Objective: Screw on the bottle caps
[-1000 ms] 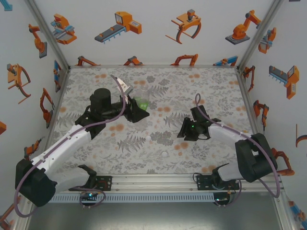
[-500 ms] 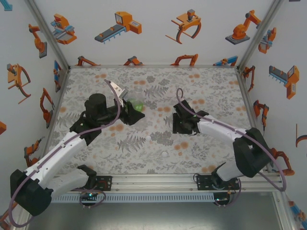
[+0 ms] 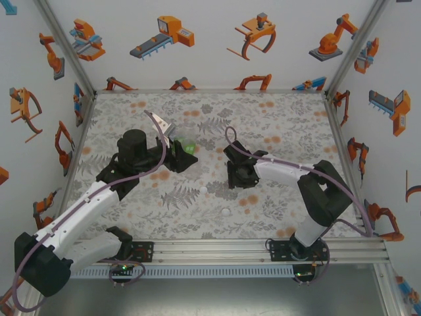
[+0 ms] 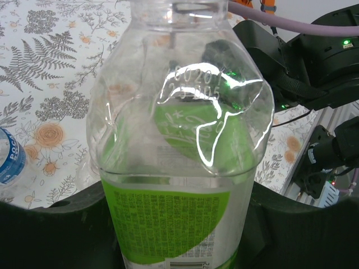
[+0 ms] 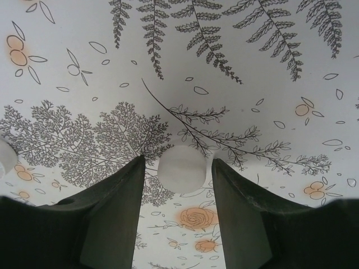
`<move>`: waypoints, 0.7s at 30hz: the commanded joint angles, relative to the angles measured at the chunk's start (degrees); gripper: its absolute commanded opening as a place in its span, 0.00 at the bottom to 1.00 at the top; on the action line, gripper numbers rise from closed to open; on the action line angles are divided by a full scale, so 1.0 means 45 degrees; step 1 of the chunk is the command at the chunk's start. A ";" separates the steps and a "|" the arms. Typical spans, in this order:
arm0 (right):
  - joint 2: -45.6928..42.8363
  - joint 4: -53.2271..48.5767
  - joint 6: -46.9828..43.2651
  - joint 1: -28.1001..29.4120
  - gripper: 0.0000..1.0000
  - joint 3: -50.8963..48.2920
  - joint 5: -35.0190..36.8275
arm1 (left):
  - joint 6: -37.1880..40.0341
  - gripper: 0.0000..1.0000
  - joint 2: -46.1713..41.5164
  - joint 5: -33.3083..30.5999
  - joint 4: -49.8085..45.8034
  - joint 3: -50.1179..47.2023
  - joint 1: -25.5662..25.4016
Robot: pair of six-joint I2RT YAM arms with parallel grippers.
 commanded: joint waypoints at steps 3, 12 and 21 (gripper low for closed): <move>-0.0054 -0.0609 0.0392 0.0148 0.46 0.0368 0.0130 | -0.0074 0.00 -0.0273 -0.0025 0.0142 -0.0386 0.0053; -0.0049 -0.0721 0.0417 0.0262 0.43 0.0437 0.0150 | -0.0212 0.00 -0.0205 0.0031 0.0341 -0.0534 0.0075; -0.0126 -0.0706 0.0391 0.0260 0.42 0.0448 0.0290 | -0.0275 0.00 -0.0220 0.0028 0.0390 -0.0582 0.0084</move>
